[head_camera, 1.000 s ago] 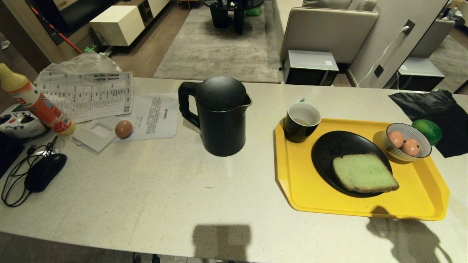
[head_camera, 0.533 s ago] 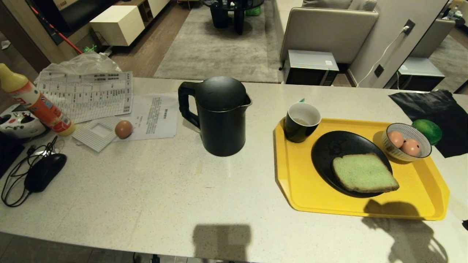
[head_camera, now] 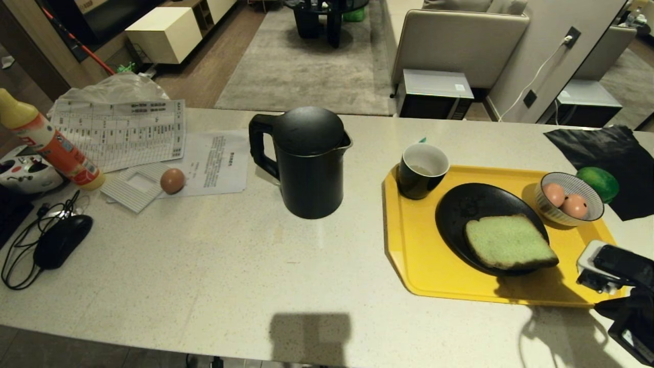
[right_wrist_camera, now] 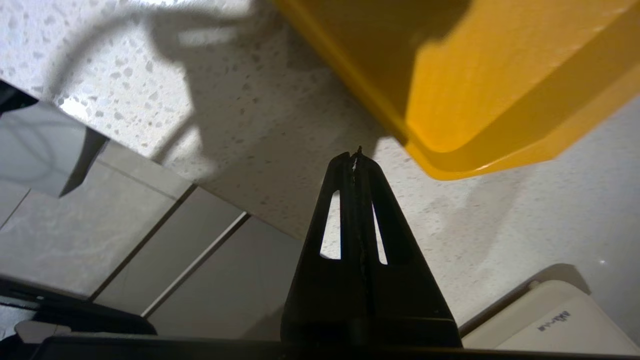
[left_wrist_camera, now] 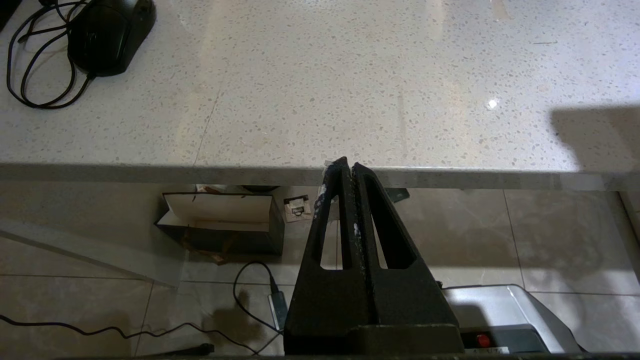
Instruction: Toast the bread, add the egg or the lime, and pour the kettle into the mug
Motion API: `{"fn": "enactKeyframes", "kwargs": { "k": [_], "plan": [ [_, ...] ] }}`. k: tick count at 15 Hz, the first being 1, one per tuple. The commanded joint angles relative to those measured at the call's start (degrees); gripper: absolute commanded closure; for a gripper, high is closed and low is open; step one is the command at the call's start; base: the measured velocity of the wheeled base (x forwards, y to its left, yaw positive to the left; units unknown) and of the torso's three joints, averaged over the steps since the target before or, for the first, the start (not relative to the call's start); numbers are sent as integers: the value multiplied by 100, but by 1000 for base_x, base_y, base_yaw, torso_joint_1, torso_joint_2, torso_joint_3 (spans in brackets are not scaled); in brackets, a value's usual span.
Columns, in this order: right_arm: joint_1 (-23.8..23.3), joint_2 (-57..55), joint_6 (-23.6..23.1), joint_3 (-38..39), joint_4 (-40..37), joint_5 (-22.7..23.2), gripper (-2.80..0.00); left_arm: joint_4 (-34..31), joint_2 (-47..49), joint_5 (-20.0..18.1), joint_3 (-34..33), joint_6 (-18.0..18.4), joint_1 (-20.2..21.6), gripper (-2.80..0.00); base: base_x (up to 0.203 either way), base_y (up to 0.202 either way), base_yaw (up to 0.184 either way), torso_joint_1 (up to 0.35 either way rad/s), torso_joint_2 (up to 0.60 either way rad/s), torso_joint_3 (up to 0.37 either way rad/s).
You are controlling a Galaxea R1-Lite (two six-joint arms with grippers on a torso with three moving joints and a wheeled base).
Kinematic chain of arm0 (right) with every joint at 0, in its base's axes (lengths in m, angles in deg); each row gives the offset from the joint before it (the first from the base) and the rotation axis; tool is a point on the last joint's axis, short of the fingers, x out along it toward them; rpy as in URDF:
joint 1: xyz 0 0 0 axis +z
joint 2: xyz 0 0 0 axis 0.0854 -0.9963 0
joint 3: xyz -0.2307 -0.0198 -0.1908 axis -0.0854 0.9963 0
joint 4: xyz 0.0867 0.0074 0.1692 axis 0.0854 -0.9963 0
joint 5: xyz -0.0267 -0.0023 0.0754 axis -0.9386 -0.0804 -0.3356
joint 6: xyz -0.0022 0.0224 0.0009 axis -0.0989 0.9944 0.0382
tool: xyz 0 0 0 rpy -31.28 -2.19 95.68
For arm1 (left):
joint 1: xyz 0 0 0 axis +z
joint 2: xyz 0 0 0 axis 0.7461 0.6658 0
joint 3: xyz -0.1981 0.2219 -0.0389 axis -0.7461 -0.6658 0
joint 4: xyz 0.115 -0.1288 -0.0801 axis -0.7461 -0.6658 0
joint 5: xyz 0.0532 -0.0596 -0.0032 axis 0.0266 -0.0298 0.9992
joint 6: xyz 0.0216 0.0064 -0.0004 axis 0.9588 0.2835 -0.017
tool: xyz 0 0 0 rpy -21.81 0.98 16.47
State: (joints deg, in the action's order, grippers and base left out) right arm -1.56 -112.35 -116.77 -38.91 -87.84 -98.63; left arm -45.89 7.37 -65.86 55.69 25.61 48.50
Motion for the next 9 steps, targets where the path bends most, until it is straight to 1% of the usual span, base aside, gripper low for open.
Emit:
{"fn": "enactKeyframes", "kwargs": {
  "k": [1, 5, 9],
  "plan": [
    [38, -401, -25, 184, -3, -24, 0, 1, -1, 0, 0, 3, 2, 0, 0, 0, 0, 0, 0, 0],
    [70, -635, -25, 209, 23, -76, 0, 1, -1, 0, 0, 3, 2, 0, 0, 0, 0, 0, 0, 0],
    [231, -966, -16, 260, 277, -73, 0, 1, -1, 0, 0, 3, 2, 0, 0, 0, 0, 0, 0, 0]
  ]
}}
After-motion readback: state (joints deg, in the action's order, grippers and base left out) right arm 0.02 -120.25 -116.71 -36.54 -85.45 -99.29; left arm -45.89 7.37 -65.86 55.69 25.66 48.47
